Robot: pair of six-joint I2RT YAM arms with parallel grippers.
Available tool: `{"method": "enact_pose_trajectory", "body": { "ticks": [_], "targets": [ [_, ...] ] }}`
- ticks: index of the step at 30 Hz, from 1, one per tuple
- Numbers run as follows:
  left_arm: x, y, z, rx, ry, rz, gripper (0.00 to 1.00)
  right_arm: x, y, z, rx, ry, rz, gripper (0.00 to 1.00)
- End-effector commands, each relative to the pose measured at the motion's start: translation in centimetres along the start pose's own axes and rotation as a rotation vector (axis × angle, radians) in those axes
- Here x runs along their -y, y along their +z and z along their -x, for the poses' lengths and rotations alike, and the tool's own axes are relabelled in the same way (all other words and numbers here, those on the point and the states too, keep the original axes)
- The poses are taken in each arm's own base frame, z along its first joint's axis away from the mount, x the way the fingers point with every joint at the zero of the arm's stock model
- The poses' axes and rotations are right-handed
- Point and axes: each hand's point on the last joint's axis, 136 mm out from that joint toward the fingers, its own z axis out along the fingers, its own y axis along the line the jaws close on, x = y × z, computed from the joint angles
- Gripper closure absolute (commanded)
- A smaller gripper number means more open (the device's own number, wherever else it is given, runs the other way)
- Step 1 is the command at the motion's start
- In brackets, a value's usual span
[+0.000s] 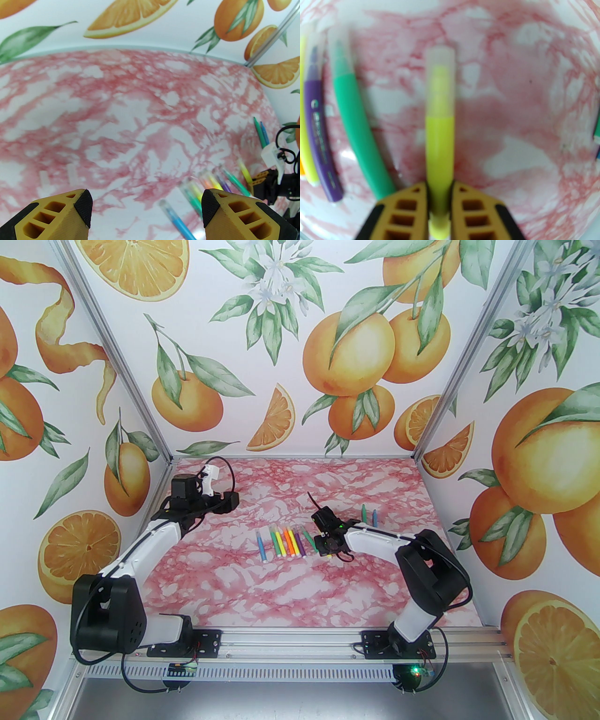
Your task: Open the pen caps
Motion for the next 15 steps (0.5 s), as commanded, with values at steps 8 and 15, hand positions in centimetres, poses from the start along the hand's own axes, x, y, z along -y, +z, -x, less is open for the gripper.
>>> {"method": "enact_pose_trajectory", "body": {
  "ticks": [8,15],
  "targets": [
    [5.8,2.6,1.4,0.009,-0.005,-0.185,0.2,-0.2,-2.5,2.6,0.107,0.026,0.029,0.96],
    [7.3,3.2,1.4,-0.005,-0.016,-0.214,0.21,-2.1,-4.9,4.3,0.227,0.019,0.176,0.99]
  ]
}}
